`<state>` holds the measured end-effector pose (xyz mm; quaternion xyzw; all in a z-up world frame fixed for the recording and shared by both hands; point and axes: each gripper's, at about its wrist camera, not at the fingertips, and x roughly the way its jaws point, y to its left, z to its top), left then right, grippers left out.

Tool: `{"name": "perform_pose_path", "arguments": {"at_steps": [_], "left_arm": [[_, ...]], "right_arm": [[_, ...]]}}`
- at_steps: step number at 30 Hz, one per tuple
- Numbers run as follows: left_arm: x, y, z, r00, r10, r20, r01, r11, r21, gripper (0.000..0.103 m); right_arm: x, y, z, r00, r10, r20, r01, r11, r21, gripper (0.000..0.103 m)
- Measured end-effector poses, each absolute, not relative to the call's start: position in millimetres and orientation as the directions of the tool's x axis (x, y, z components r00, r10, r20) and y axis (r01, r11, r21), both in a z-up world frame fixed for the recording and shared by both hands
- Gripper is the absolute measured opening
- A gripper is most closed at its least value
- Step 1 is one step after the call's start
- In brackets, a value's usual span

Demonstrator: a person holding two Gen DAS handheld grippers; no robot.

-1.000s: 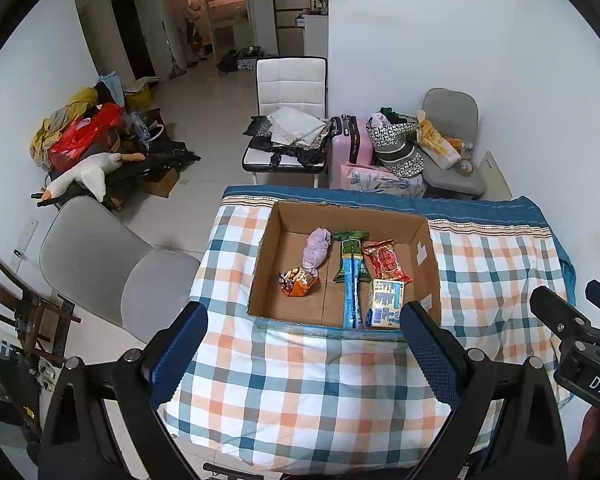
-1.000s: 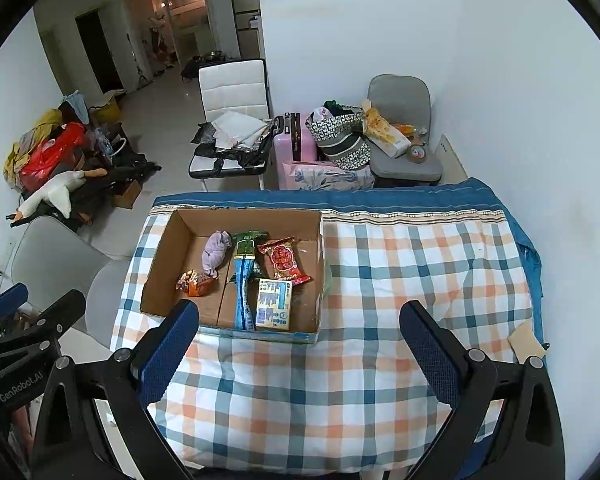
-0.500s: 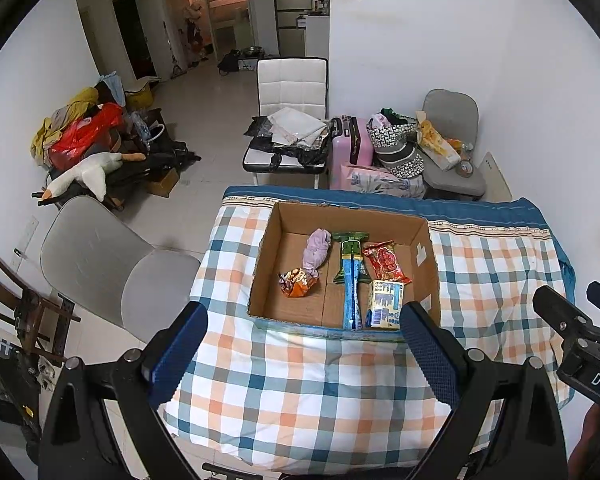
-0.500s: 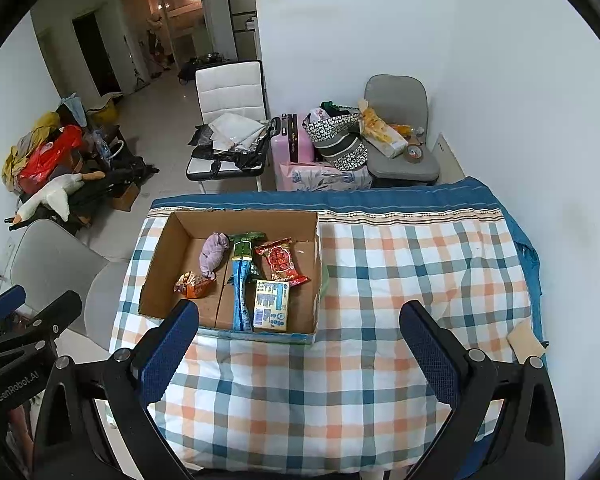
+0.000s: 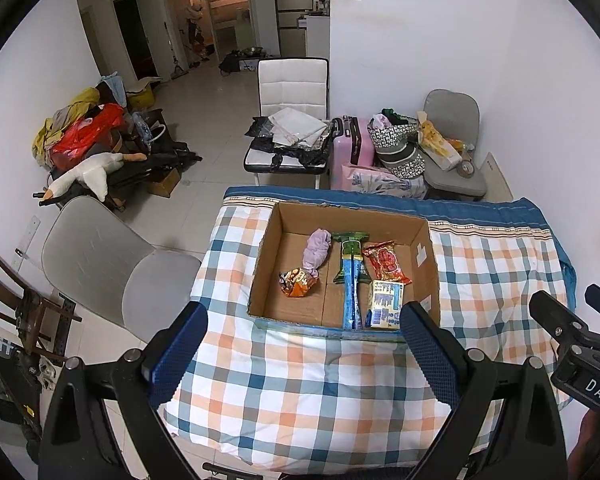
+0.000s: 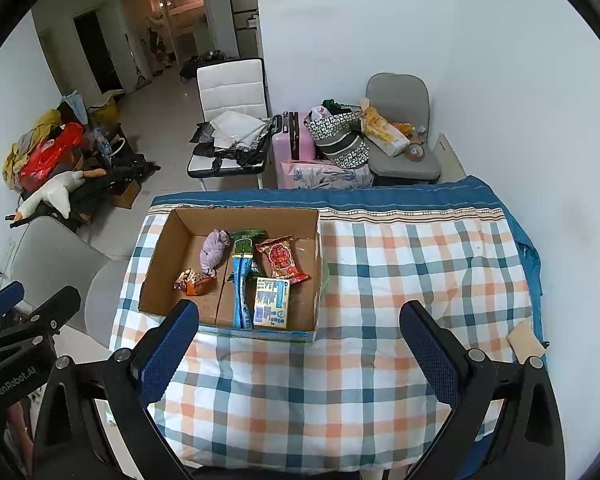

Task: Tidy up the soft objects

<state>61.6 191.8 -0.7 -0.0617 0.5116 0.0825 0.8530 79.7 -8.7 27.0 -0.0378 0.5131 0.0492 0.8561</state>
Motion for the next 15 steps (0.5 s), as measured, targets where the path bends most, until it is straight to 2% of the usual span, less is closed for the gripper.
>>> {"name": "perform_pose_path", "arguments": {"at_steps": [15], "left_arm": [[65.3,190.0,-3.0,0.463,0.076,-0.883,-0.196,0.980,-0.019,0.098]], "right_arm": [[77.5,-12.4,24.0,0.466,0.042,-0.884,-0.122,0.992,-0.017,0.102]]}}
